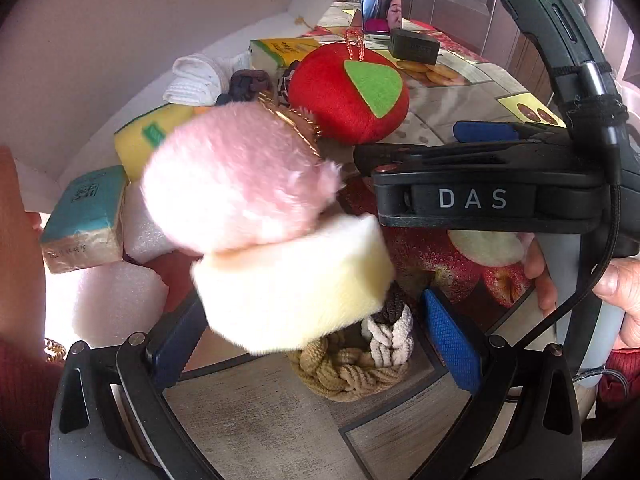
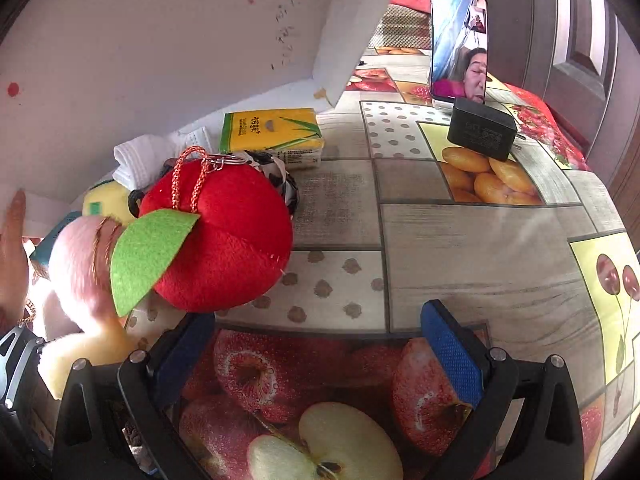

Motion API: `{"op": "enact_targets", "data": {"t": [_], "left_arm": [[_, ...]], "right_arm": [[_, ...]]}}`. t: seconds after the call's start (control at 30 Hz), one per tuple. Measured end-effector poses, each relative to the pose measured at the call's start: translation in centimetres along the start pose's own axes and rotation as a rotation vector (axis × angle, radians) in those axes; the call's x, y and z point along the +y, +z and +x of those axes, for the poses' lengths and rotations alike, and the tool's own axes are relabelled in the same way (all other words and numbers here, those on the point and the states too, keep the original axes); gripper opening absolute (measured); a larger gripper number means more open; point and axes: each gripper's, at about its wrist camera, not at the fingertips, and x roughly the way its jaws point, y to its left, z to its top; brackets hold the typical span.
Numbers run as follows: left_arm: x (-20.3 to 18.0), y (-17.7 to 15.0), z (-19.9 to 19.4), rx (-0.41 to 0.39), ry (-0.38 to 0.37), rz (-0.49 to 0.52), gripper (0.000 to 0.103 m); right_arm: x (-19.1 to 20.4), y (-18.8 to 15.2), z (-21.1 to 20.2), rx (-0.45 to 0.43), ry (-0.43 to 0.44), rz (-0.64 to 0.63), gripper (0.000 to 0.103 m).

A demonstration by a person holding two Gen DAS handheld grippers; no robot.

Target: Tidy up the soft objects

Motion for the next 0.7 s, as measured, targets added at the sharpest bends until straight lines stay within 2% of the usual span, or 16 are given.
{"op": "enact_targets", "data": {"t": [0.7], "left_arm": [[0.0,0.0,0.0,0.0,0.0,0.0,0.103]], "right_arm": [[0.15,-0.01,0.01,-0.001,0.005,0.002,0.103]]}}
